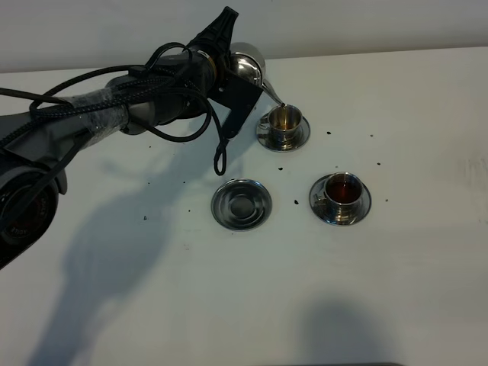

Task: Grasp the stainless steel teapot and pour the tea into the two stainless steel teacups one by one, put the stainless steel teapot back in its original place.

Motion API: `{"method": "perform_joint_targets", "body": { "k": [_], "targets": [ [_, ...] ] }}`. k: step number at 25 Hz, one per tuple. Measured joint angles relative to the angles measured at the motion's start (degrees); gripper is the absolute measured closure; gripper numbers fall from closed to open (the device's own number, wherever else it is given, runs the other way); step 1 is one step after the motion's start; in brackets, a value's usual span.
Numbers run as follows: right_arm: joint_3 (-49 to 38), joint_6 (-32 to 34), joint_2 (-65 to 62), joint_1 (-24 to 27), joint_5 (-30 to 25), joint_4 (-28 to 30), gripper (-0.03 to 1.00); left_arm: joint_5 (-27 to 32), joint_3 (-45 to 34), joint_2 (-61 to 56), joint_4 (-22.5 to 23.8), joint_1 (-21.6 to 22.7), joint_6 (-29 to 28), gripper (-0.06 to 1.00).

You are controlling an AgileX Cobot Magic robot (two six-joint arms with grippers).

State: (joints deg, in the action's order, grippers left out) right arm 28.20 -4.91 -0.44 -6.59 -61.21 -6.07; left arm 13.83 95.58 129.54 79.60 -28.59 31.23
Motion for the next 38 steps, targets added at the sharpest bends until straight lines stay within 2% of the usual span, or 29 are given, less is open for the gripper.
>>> {"method": "perform_joint_targets", "body": {
  "k": [23,31,38],
  "targets": [
    [0.0,0.0,0.0,0.0,0.0,0.0,0.75,0.5,0.0,0.0,3.9,0.0,-0.1,0.72],
    [0.0,0.0,0.0,0.0,0.0,0.0,0.75,0.5,0.0,0.0,7.8,0.0,0.0,0.72],
    [0.0,0.0,0.0,0.0,0.0,0.0,0.75,0.5,0.0,0.0,8.4,0.0,0.0,0.72]
  ]
}}
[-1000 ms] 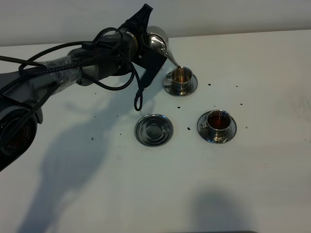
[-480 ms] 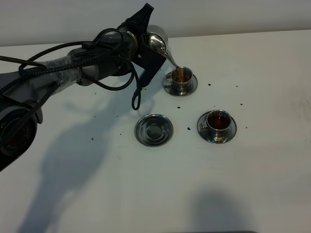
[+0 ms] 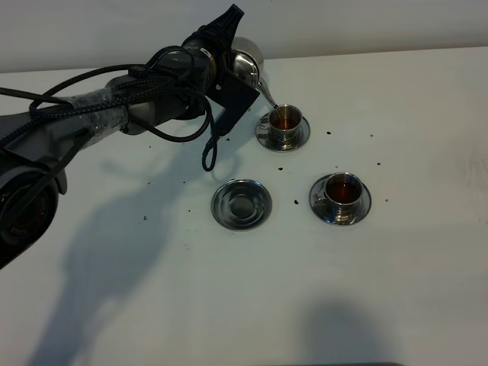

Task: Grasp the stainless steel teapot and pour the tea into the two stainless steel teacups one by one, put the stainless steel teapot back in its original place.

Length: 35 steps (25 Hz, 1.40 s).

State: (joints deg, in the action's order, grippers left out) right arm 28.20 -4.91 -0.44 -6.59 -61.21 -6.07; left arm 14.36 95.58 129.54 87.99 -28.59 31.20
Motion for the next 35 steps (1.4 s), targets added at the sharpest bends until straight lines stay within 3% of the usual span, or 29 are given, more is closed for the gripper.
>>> {"method": "perform_joint_targets", "body": {
  "k": [35],
  "targets": [
    [0.0,0.0,0.0,0.0,0.0,0.0,0.75,0.0,0.0,0.0,1.3,0.0,0.0,0.72]
  ]
}}
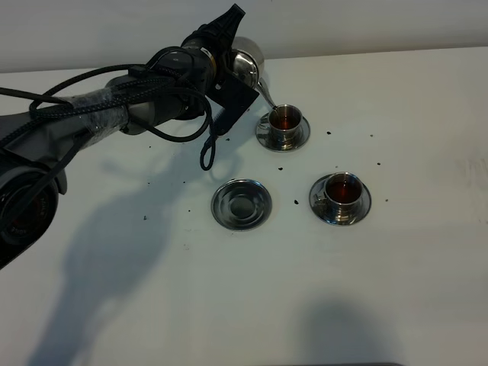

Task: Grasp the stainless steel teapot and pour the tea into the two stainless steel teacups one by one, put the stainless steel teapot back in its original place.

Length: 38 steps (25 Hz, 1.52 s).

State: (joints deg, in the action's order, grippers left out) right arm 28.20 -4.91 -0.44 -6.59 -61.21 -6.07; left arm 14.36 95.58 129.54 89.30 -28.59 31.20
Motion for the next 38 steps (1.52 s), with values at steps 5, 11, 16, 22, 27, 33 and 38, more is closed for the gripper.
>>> {"method": "perform_joint_targets", "body": {
  "k": [5,11,16,22,27,33,38],
  "targets": [
    [0.0,0.0,0.0,0.0,0.0,0.0,0.75,0.0,0.0,0.0,0.0,0.0,0.0,0.72],
    [0.0,0.0,0.0,0.0,0.0,0.0,0.75,-0.1,0.0,0.0,0.0,0.0,0.0,0.72],
    [0.0,0.0,0.0,0.0,0.0,0.0,0.75,-0.1,0.0,0.0,0.2,0.0,0.0,0.72],
    [0.0,0.0,0.0,0.0,0.0,0.0,0.75,-0.1,0.0,0.0,1.5,0.0,0.0,0.72],
    [0.0,0.0,0.0,0.0,0.0,0.0,0.75,-0.1,0.0,0.0,2.1,0.0,0.0,0.72],
    [0.0,0.0,0.0,0.0,0.0,0.0,0.75,-0.1,0.0,0.0,2.9,0.0,-0.1,0.72],
    [0.0,0.0,0.0,0.0,0.0,0.0,0.75,-0.2,0.0,0.0,3.0,0.0,-0.1,0.72]
  ]
}}
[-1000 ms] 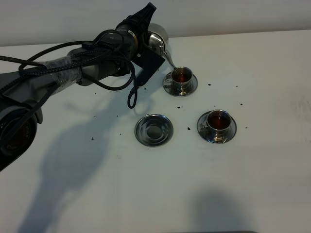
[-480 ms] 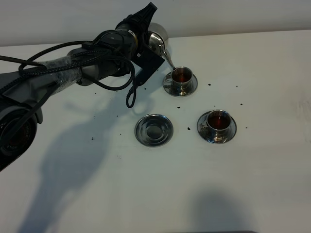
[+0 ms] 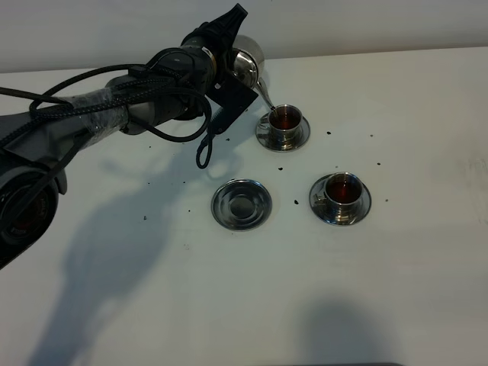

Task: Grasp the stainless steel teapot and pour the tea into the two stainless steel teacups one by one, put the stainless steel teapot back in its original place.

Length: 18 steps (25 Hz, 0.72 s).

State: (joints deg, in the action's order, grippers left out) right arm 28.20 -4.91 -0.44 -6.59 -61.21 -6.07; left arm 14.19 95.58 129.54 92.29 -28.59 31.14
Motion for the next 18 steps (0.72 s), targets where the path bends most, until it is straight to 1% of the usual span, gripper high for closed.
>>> {"method": "perform_joint_targets", "body": {
  "k": [15,18],
  "targets": [
    [0.0,0.0,0.0,0.0,0.0,0.0,0.75,-0.1,0.0,0.0,0.0,0.0,0.0,0.72],
    [0.0,0.0,0.0,0.0,0.0,0.0,0.75,-0.1,0.0,0.0,-1.2,0.0,-1.1,0.72]
  ]
}}
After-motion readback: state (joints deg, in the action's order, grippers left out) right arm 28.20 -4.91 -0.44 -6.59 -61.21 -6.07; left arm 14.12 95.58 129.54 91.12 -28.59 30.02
